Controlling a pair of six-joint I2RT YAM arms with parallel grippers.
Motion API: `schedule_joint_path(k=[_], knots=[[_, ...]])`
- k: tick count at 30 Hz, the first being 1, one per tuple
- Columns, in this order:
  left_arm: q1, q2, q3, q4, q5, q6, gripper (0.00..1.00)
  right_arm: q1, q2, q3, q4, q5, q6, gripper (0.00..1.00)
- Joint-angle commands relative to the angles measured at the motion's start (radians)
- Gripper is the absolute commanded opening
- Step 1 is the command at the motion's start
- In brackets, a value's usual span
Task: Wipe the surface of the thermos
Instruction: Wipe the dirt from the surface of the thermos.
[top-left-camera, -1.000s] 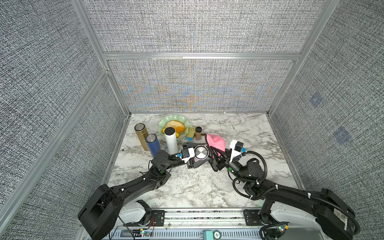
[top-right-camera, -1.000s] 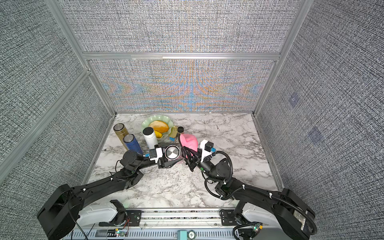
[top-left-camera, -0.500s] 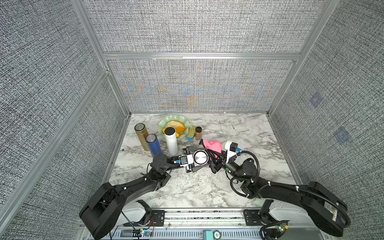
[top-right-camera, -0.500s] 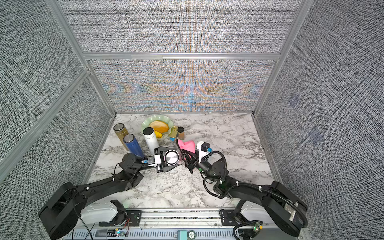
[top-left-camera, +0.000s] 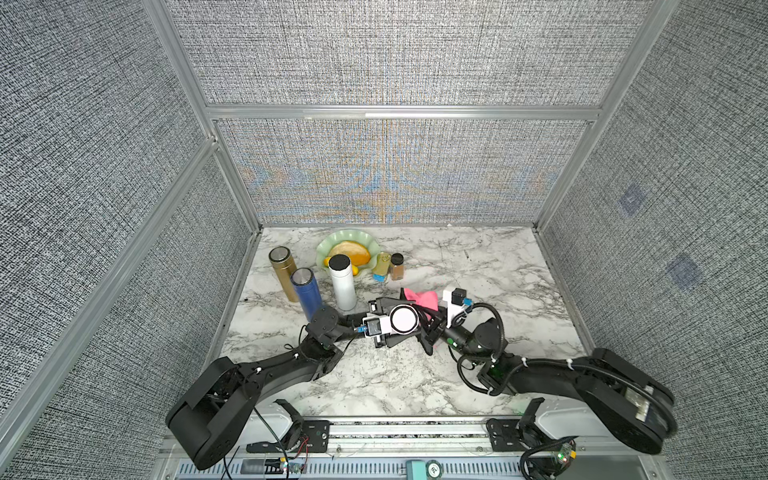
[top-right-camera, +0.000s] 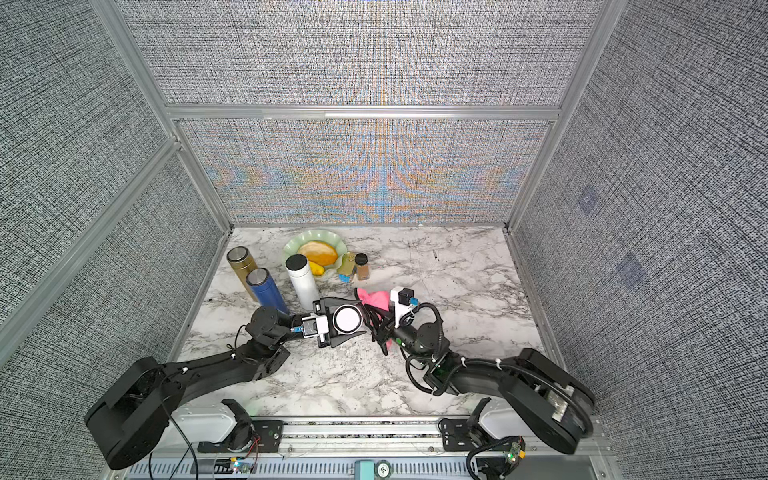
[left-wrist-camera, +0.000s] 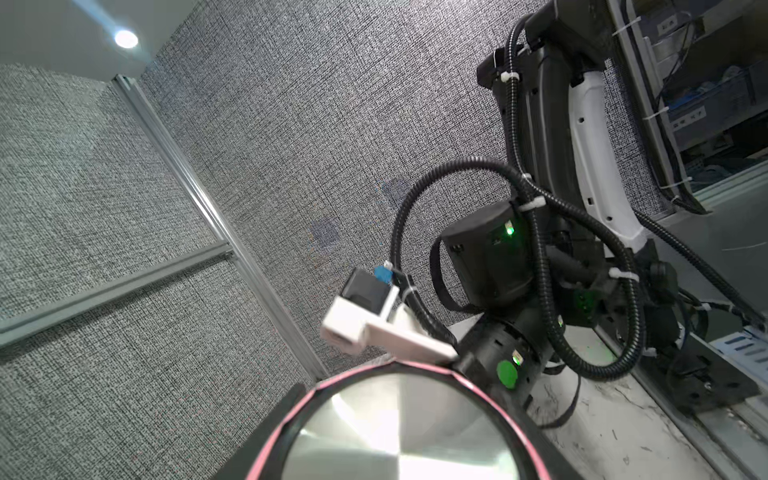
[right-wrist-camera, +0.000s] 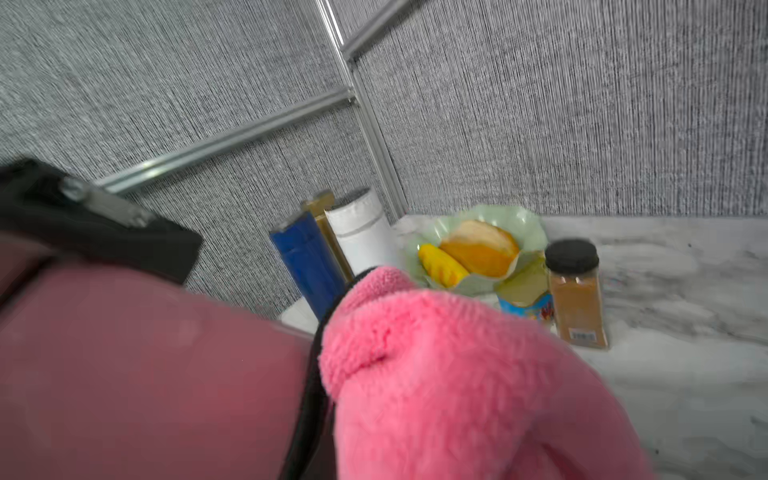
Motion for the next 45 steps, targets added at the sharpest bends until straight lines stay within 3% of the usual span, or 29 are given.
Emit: schedule_joint_path(k=[1, 5, 9, 13, 16, 20, 22, 26, 31, 35, 40, 45], knots=[[0.000, -0.002, 0.007, 0.091, 0.061, 0.060, 0.00, 0.000, -0.094, 0.030, -0.060, -0.035, -0.029, 0.00], [0.000, -0.021, 0.020, 0.013, 0.091, 0.082, 0.00, 0.002, -0.123, 0.050, -0.150, -0.051, -0.016, 0.00], [0.000, -0.034, 0.067, -0.126, 0.131, 0.129, 0.00, 0.000, 0.066, -0.010, 0.050, -0.017, 0.029, 0.00], [-0.001, -0.026, 0.108, -0.227, 0.143, 0.186, 0.00, -0.067, 0.187, -0.055, 0.232, -0.104, 0.110, 0.00], [-0.001, -0.018, 0.119, -0.270, 0.157, 0.230, 0.00, -0.095, 0.109, -0.051, 0.207, -0.135, 0.127, 0.00], [-0.003, -0.018, 0.120, -0.300, 0.144, 0.259, 0.00, -0.079, -0.056, 0.032, -0.060, -0.160, 0.060, 0.00], [-0.003, -0.024, 0.117, -0.319, 0.157, 0.279, 0.00, -0.069, -0.069, 0.051, -0.095, -0.168, 0.054, 0.00], [-0.010, -0.030, 0.116, -0.356, 0.198, 0.331, 0.00, -0.066, 0.061, 0.037, 0.019, -0.205, 0.094, 0.00], [-0.024, -0.021, 0.124, -0.408, 0.223, 0.383, 0.01, -0.096, 0.308, -0.027, 0.342, -0.251, 0.193, 0.00], [-0.030, -0.012, 0.118, -0.411, 0.234, 0.402, 0.01, -0.108, 0.229, -0.016, 0.292, -0.268, 0.205, 0.00], [-0.043, -0.024, 0.119, -0.472, 0.270, 0.467, 0.03, -0.093, 0.058, 0.058, 0.085, -0.300, 0.148, 0.00], [-0.049, -0.030, 0.117, -0.481, 0.265, 0.488, 0.03, -0.062, 0.081, 0.045, 0.050, -0.280, 0.121, 0.00]])
